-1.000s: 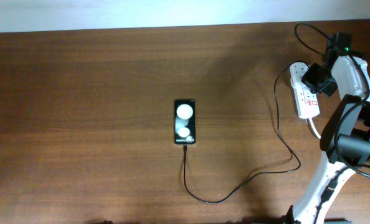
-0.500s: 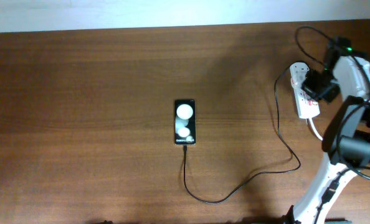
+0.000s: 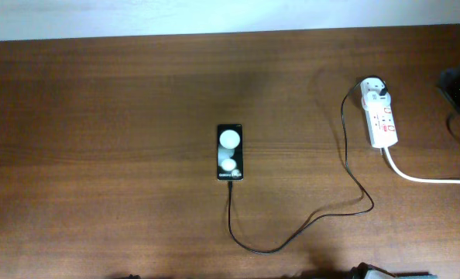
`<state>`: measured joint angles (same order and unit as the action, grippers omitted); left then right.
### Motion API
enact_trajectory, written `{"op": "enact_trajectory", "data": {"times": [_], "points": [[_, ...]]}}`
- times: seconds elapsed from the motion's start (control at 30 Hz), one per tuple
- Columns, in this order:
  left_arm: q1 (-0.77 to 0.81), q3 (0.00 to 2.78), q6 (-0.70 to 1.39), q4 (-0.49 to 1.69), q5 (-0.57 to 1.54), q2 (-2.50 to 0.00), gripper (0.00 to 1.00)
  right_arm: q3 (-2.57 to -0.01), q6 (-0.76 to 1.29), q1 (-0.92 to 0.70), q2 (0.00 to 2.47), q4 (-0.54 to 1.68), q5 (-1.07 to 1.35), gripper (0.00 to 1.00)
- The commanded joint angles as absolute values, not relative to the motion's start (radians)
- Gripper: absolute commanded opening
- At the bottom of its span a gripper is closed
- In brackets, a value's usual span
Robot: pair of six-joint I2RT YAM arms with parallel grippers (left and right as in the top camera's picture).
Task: Plug charger to phone and switch on socket
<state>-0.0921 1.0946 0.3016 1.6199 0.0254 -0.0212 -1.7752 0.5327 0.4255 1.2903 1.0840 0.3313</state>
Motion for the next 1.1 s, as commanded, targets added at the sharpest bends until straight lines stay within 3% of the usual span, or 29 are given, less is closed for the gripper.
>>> {"op": "enact_trajectory", "data": {"times": [0.0,0.23,0.53,0.83,0.93,1.07], "points": [[-0.093,1.094,0.286,1.618,0.018,-0.007,0.99,-1.909,0.536,0.426,1.220,1.185,0.425,0.04],[-0.093,1.094,0.286,1.618,0.018,-0.007,0.99,-2.045,0.545,0.426,1.062,1.171,0.791,0.05],[-0.093,1.094,0.286,1.619,0.018,-0.007,0.99,-2.270,0.810,0.426,1.036,0.941,1.029,0.12],[-0.093,1.094,0.286,1.619,0.018,-0.007,0.99,-2.370,0.879,0.272,1.029,0.583,1.029,0.33],[-0.093,1.094,0.286,1.619,0.019,-0.007,0.99,-2.366,0.779,0.191,0.996,0.603,1.037,0.37],[-0.093,1.094,0.286,1.619,0.018,-0.007,0.99,-2.366,0.459,0.142,0.902,0.739,1.035,0.40]]}}
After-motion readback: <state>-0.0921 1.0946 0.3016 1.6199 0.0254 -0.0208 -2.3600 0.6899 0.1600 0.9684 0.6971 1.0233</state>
